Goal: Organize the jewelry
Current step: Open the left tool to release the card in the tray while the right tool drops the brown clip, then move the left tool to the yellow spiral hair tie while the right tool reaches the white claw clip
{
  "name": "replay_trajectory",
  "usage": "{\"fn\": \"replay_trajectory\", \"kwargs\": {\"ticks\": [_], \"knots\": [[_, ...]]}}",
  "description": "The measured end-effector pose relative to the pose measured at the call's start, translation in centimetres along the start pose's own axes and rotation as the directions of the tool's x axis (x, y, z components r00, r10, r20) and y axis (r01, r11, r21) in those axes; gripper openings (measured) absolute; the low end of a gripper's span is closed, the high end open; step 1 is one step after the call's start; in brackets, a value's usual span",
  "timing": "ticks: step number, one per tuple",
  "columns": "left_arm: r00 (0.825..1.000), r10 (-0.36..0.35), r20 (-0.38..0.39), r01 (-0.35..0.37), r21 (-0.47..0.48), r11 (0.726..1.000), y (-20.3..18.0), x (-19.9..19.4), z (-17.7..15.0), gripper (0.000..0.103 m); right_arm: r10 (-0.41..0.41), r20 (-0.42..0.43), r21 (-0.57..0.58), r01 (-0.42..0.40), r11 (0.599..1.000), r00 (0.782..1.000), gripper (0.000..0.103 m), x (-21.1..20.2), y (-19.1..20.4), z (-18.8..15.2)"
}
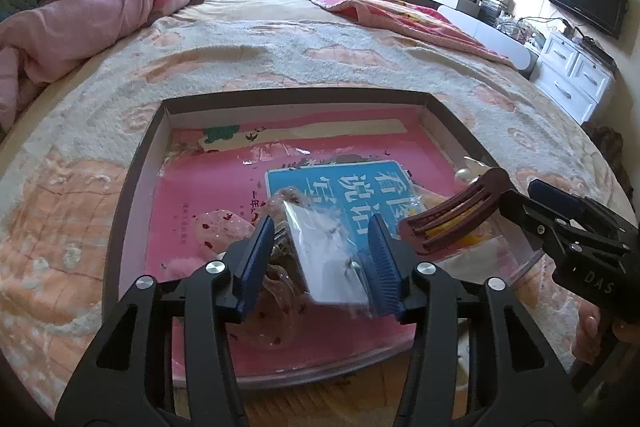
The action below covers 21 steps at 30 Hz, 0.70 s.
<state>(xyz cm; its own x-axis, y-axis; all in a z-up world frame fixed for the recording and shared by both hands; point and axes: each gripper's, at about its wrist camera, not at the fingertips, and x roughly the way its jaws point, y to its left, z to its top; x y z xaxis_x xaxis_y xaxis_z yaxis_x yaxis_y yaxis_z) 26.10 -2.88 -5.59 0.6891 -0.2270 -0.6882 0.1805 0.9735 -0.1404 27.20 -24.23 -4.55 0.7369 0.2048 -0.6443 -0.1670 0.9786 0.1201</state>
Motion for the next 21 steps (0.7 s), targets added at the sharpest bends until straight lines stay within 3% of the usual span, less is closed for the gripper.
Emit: {"fn": "replay_trajectory", "kwargs": {"ticks": [13, 21], "knots": [[0.999, 0.011, 0.048, -0.011, -0.004, 1.000, -0.5, -3.5, 0.1, 0.060, -0.047, 0.050, 0.041, 0.045, 0.998, 0.998, 0.087, -3.8, -0.6, -0.4], [0.997, 0.014, 0.078, -0.014, -0.004, 1.000, -0.8, -5.3, -0.9, 0.088, -0.088, 0.071, 0.053, 0.084, 0.995, 0.994, 0.094, -6.2, -0.5, -1.3]]}}
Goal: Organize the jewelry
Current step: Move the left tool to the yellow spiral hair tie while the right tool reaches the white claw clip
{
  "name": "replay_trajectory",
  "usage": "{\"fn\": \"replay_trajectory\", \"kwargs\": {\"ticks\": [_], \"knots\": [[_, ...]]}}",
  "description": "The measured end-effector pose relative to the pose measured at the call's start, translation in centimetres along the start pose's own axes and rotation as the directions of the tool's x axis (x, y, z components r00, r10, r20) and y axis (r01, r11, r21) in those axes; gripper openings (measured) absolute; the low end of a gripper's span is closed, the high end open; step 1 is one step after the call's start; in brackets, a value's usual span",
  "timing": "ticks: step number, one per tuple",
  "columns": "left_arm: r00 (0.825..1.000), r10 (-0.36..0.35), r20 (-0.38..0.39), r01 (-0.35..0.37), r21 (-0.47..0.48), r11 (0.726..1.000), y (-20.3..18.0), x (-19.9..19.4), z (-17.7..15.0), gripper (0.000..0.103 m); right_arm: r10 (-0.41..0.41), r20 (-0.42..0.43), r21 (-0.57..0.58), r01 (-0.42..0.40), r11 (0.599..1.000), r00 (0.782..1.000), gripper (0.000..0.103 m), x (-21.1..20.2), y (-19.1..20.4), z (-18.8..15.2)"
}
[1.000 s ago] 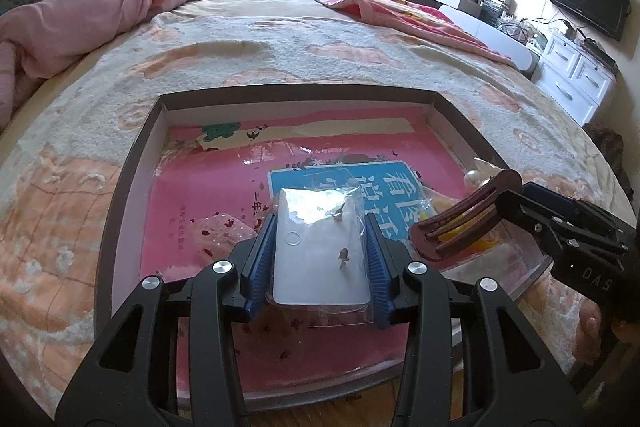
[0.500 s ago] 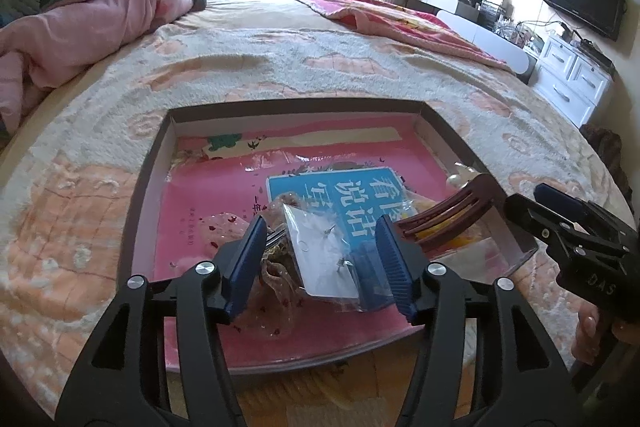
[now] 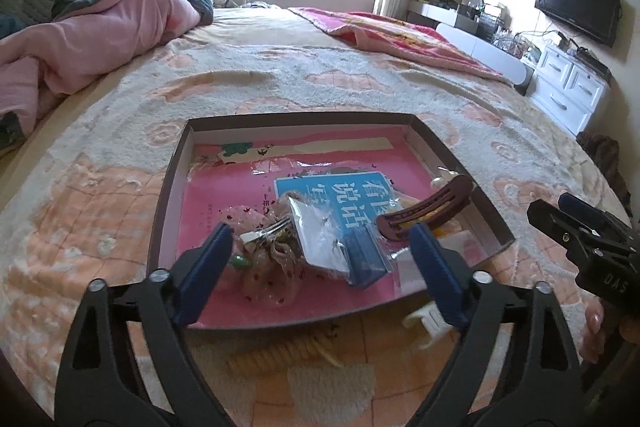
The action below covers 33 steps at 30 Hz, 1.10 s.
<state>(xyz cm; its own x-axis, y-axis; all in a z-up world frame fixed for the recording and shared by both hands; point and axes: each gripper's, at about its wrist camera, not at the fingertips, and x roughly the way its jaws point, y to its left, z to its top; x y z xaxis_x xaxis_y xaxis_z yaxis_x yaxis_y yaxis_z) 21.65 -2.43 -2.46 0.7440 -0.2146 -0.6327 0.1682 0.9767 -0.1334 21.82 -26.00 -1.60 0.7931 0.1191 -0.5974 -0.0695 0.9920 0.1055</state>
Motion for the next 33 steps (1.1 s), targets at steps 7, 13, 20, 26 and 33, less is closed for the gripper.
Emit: {"fn": "replay_trajectory", "kwargs": {"ticks": [7, 13, 20, 26, 33], "knots": [[1.000, 0.019, 0.022, -0.019, 0.007, 1.000, 0.5, -1.9, -1.0, 0.091, 0.007, 0.032, -0.012, -0.007, 1.000, 0.999, 0.094, -2.2, 0.6, -0.6], [0.999, 0.034, 0.023, -0.034, -0.005, 0.999, 1.7, -3.1, -2.1, 0.091, 0.032, 0.044, -0.043, -0.030, 0.999, 0.999, 0.094, -3.6, 1.7, -1.0], [0.998, 0.056, 0.005, -0.056, -0.013, 0.998, 2.7, -3.8, -3.6, 0.091, 0.062, 0.042, -0.075, -0.059, 0.995, 0.997, 0.095, -4.5, 3.0, -2.0], [0.997, 0.072, -0.003, -0.072, -0.013, 0.997, 3.5, -4.0, -4.5, 0.091, 0.083, 0.018, -0.090, -0.081, 0.993, 0.996, 0.095, -4.3, 3.8, -3.0], [0.996, 0.086, -0.023, -0.087, -0.034, 0.996, 4.7, -3.9, -5.5, 0.091, 0.115, -0.012, -0.125, -0.116, 0.985, 0.993, 0.095, -3.4, 5.1, -4.2]]}}
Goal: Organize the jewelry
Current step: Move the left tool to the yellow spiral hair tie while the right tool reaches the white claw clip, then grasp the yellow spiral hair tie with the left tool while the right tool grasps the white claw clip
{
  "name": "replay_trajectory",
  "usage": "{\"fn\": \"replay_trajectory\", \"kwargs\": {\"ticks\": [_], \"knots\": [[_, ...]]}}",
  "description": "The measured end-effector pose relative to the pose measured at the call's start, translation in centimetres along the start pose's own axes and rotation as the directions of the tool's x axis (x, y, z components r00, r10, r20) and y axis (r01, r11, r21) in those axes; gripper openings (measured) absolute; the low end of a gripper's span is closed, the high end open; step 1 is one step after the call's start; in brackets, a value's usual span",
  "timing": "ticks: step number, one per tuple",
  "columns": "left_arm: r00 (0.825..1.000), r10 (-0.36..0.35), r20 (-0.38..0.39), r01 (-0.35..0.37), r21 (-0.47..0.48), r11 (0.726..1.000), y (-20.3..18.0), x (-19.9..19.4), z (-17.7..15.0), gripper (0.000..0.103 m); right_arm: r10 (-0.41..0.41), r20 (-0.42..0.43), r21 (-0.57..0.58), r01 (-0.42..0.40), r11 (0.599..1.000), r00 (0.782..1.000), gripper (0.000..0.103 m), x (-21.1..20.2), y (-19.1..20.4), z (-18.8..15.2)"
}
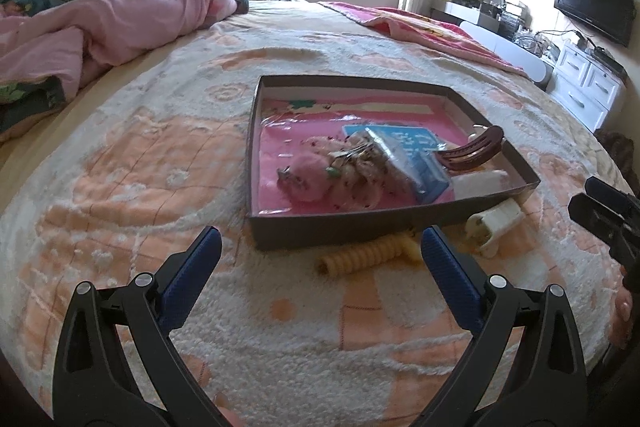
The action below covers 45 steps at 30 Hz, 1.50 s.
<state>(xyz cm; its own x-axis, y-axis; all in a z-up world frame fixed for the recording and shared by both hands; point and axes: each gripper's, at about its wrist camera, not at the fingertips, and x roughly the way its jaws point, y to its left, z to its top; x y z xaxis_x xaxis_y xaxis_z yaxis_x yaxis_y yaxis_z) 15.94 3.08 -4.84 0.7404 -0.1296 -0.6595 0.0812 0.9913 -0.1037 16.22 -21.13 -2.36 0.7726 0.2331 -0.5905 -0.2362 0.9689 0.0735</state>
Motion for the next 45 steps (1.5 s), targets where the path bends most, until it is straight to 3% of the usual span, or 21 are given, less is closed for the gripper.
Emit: {"fn": "replay_trajectory", "kwargs": {"ticks": [8, 22, 27, 37, 40, 42, 45], "knots": [[0.999, -0.018, -0.035, 0.017, -0.030, 0.999, 0.8, 0.8, -1.0, 0.091, 0.050, -0.053, -0.030, -0.052, 0.998, 0.997, 0.095, 2.2, 1.1, -1.2], [0.986, -0.113, -0.124, 0.105, -0.065, 0.992, -0.1, 3.5, -1.2, 0.091, 0.132, -0.162, 0.027, -0.129, 0.991, 0.978, 0.095, 6.8, 0.6, -1.2], [0.982, -0.131, -0.138, 0.121, -0.081, 0.989, -0.2, 4.2, -1.1, 0.091, 0.167, -0.193, 0.037, -0.163, 0.986, 0.967, 0.073, 7.8, 0.6, -1.3], [0.978, -0.153, -0.145, 0.142, -0.080, 0.987, -1.6, 5.1, -0.5, 0.091, 0.175, -0.138, 0.109, -0.161, 0.981, 0.975, 0.073, 6.1, -1.7, -0.8], [0.977, -0.144, -0.155, 0.136, -0.061, 0.989, -2.2, 5.4, -0.5, 0.082, 0.176, -0.119, 0.130, -0.160, 0.979, 0.977, 0.073, 5.4, -2.5, -0.5], [0.978, -0.127, -0.164, 0.121, -0.042, 0.992, -2.6, 5.5, -0.6, 0.063, 0.177, -0.108, 0.143, -0.161, 0.977, 0.978, 0.073, 5.1, -2.9, -0.4], [0.979, -0.120, -0.164, 0.119, -0.017, 0.993, -2.7, 5.2, -0.8, 0.056, 0.177, -0.096, 0.155, -0.161, 0.975, 0.980, 0.073, 4.8, -3.3, -0.2]]}}
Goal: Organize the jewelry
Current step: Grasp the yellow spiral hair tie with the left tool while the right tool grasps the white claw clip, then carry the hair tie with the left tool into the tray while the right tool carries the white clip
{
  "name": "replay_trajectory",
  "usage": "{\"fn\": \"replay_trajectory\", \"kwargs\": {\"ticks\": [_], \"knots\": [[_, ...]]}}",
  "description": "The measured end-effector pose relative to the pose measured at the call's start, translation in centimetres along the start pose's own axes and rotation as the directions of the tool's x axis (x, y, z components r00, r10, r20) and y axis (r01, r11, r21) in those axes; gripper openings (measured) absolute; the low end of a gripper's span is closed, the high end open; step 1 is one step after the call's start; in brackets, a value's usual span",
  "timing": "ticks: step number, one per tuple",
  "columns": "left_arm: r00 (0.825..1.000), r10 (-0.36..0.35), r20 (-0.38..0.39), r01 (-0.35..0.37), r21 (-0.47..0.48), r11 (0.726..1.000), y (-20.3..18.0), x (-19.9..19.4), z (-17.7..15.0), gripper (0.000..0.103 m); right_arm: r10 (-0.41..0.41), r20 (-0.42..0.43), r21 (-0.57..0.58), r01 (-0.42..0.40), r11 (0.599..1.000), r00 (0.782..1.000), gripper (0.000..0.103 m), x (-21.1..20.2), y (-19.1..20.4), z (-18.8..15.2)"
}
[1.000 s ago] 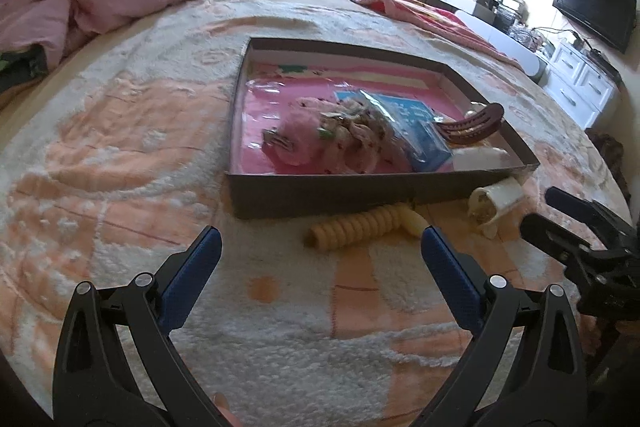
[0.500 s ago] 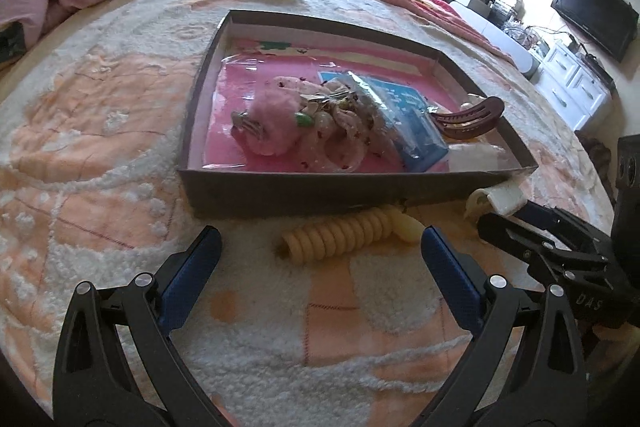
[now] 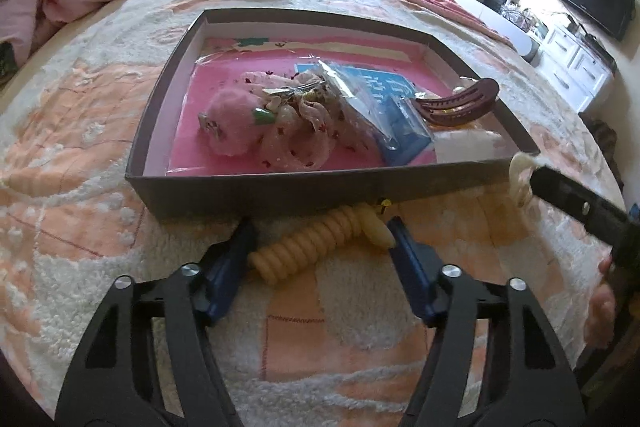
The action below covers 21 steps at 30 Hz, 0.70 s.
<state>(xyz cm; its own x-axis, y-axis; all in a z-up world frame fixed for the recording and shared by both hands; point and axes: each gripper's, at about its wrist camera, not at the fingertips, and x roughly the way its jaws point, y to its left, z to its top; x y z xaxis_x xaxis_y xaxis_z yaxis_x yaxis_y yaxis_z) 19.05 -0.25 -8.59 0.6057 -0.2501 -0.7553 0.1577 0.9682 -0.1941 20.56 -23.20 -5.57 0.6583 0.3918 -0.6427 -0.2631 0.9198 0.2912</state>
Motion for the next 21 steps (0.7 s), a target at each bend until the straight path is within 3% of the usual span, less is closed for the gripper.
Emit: {"fn": "replay_trajectory", "kwargs": {"ticks": [7, 12, 15, 21], "knots": [[1.000, -0.026, 0.013, 0.026, 0.004, 1.000, 0.1, -1.3, -0.5, 0.041, 0.012, 0.019, -0.003, -0.012, 1.000, 1.000, 0.073, -0.9, 0.2, 0.1], [0.999, -0.046, 0.027, 0.046, -0.002, 0.999, 0.2, -2.4, -0.5, 0.020, 0.034, 0.038, -0.011, -0.034, 0.999, 0.999, 0.073, -1.6, 0.6, 0.4], [0.998, -0.058, 0.031, 0.058, -0.001, 0.998, 0.1, -2.8, -0.5, 0.012, 0.034, 0.042, -0.012, -0.034, 0.999, 0.999, 0.073, -1.8, 0.6, 0.4], [0.996, -0.067, 0.052, 0.065, 0.030, 0.997, -0.7, -3.6, -0.6, 0.011, 0.027, 0.044, -0.013, -0.026, 1.000, 0.999, 0.073, -1.9, 0.7, 0.3]]}}
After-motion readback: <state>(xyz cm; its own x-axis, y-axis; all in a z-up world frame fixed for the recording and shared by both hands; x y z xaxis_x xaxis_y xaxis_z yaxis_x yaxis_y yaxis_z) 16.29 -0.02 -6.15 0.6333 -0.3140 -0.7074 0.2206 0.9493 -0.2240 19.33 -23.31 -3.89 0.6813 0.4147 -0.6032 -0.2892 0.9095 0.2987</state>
